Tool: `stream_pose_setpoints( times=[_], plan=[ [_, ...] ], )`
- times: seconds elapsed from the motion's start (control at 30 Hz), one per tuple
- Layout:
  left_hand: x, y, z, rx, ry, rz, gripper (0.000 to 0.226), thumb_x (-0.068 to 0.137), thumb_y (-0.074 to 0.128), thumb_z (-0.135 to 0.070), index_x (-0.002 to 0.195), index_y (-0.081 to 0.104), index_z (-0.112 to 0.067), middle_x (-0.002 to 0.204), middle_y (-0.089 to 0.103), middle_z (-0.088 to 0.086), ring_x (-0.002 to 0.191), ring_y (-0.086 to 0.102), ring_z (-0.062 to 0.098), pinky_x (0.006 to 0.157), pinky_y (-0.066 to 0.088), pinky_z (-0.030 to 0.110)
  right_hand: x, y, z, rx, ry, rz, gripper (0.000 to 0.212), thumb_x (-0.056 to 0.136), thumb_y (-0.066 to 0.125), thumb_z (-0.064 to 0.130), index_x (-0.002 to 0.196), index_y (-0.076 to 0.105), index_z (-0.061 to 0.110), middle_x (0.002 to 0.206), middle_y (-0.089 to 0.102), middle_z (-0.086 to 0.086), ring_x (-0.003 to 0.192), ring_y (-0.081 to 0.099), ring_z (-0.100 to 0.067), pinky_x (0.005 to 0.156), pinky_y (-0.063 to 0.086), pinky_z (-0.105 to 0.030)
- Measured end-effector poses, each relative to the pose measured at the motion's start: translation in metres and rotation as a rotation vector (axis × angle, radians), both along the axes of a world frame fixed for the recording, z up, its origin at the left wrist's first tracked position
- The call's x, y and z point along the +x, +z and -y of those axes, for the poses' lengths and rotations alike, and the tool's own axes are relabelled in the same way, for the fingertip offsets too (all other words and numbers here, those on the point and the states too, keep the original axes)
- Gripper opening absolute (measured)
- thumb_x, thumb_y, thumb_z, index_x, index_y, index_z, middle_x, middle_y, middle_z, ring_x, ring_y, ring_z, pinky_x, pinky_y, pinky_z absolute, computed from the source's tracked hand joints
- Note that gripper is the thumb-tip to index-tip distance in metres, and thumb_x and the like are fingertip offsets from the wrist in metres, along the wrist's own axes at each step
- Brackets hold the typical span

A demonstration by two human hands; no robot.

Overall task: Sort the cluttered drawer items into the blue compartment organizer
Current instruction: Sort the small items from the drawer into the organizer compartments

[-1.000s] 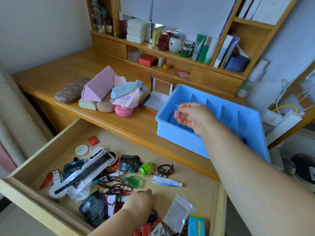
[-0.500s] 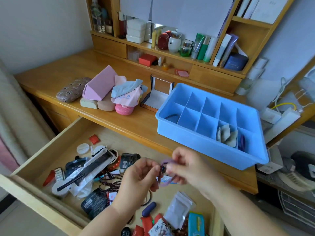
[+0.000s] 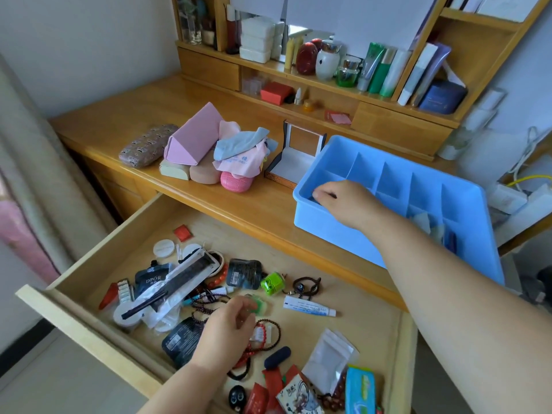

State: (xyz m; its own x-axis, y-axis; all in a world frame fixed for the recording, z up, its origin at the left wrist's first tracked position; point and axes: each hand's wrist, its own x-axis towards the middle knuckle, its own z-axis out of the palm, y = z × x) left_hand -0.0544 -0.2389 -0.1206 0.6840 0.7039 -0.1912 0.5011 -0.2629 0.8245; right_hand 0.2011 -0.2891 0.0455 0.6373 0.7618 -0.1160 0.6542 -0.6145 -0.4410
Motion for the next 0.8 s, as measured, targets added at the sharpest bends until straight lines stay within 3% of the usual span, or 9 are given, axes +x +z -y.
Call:
stream_pose_setpoints(
  times=[0.13, 0.23, 0.37, 0.43, 0.5, 0.57, 0.63, 0.7, 0.8],
  plan=[
    [0.004, -0.005, 0.001, 0.252, -0.169, -0.206, 0.017, 0.087, 0.056, -0.024, 0.103, 0.059, -0.028, 0.089, 0.056, -0.015, 0.074, 0.053, 0.002, 0.059, 0.041, 0.016, -0.004, -0.008, 0.024, 0.132, 0.042, 0.26, 0.03, 0.096, 0.046, 0.039, 0.113, 0.066, 0.024, 0.122, 0.058, 0.008, 0.106, 0.057, -0.016, 0.083, 0.043, -0.03],
    [0.01, -0.008, 0.006, 0.376, -0.32, -0.419, 0.027, 0.087, 0.057, -0.028, 0.113, 0.054, -0.021, 0.114, 0.048, -0.005, 0.093, 0.058, 0.014, 0.067, 0.045, 0.024, -0.025, -0.024, 0.05, 0.303, 0.125, 0.531, 0.03, 0.09, 0.056, 0.03, 0.11, 0.068, 0.012, 0.116, 0.065, -0.003, 0.103, 0.06, -0.027, 0.085, 0.047, -0.035],
    [0.021, -0.007, 0.011, 0.482, -0.392, -0.587, 0.024, 0.089, 0.056, -0.016, 0.113, 0.056, -0.017, 0.119, 0.05, 0.002, 0.099, 0.059, 0.021, 0.07, 0.044, 0.028, -0.067, -0.061, 0.082, 0.369, 0.258, 0.641, 0.027, 0.085, 0.06, 0.02, 0.111, 0.065, 0.013, 0.126, 0.058, -0.008, 0.117, 0.051, -0.026, 0.106, 0.035, -0.045],
    [0.022, -0.005, 0.009, 0.489, -0.403, -0.564, 0.022, 0.09, 0.055, -0.02, 0.111, 0.061, -0.018, 0.117, 0.052, 0.0, 0.101, 0.057, 0.02, 0.074, 0.045, 0.029, -0.089, -0.084, 0.094, 0.317, 0.324, 0.511, 0.021, 0.083, 0.063, 0.017, 0.103, 0.069, 0.017, 0.117, 0.064, -0.002, 0.109, 0.057, -0.02, 0.099, 0.044, -0.044],
    [0.018, 0.002, 0.007, 0.43, -0.373, -0.461, 0.02, 0.09, 0.052, -0.021, 0.104, 0.065, -0.022, 0.111, 0.057, -0.003, 0.098, 0.057, 0.017, 0.077, 0.046, 0.026, -0.107, -0.101, 0.103, 0.217, 0.268, 0.2, 0.018, 0.085, 0.063, 0.019, 0.1, 0.071, 0.021, 0.103, 0.07, 0.007, 0.094, 0.064, -0.011, 0.085, 0.053, -0.034],
    [0.012, 0.016, 0.007, 0.338, -0.367, -0.318, 0.018, 0.09, 0.051, -0.022, 0.095, 0.068, -0.026, 0.1, 0.065, -0.009, 0.09, 0.059, 0.01, 0.074, 0.048, 0.023, -0.119, -0.114, 0.106, 0.087, 0.139, -0.086, 0.027, 0.088, 0.062, 0.026, 0.114, 0.065, 0.031, 0.11, 0.065, 0.018, 0.098, 0.058, 0.003, 0.09, 0.047, -0.018],
    [0.011, 0.039, 0.012, 0.193, -0.391, -0.15, 0.015, 0.09, 0.056, -0.023, 0.087, 0.068, -0.03, 0.085, 0.067, -0.013, 0.076, 0.059, 0.003, 0.069, 0.048, 0.019, -0.129, -0.123, 0.102, 0.058, 0.046, -0.398, 0.039, 0.085, 0.066, 0.027, 0.122, 0.056, 0.039, 0.115, 0.06, 0.023, 0.105, 0.053, 0.008, 0.094, 0.041, -0.016],
    [0.012, 0.068, 0.014, 0.014, -0.373, 0.031, 0.017, 0.089, 0.06, -0.019, 0.079, 0.067, -0.031, 0.072, 0.066, -0.01, 0.063, 0.057, 0.004, 0.061, 0.046, 0.019, -0.139, -0.117, 0.092, 0.16, 0.013, -0.705, 0.029, 0.084, 0.067, 0.021, 0.108, 0.06, 0.036, 0.099, 0.064, 0.016, 0.094, 0.062, 0.002, 0.085, 0.044, -0.016],
    [0.016, 0.114, 0.009, -0.194, -0.295, 0.247, 0.018, 0.092, 0.06, -0.016, 0.078, 0.067, -0.026, 0.061, 0.062, -0.006, 0.057, 0.057, 0.008, 0.057, 0.046, 0.018, -0.146, -0.1, 0.08, 0.282, -0.013, -0.788, 0.019, 0.085, 0.062, 0.018, 0.072, 0.064, 0.031, 0.068, 0.059, 0.008, 0.064, 0.059, -0.001, 0.064, 0.042, -0.011]
  ],
)
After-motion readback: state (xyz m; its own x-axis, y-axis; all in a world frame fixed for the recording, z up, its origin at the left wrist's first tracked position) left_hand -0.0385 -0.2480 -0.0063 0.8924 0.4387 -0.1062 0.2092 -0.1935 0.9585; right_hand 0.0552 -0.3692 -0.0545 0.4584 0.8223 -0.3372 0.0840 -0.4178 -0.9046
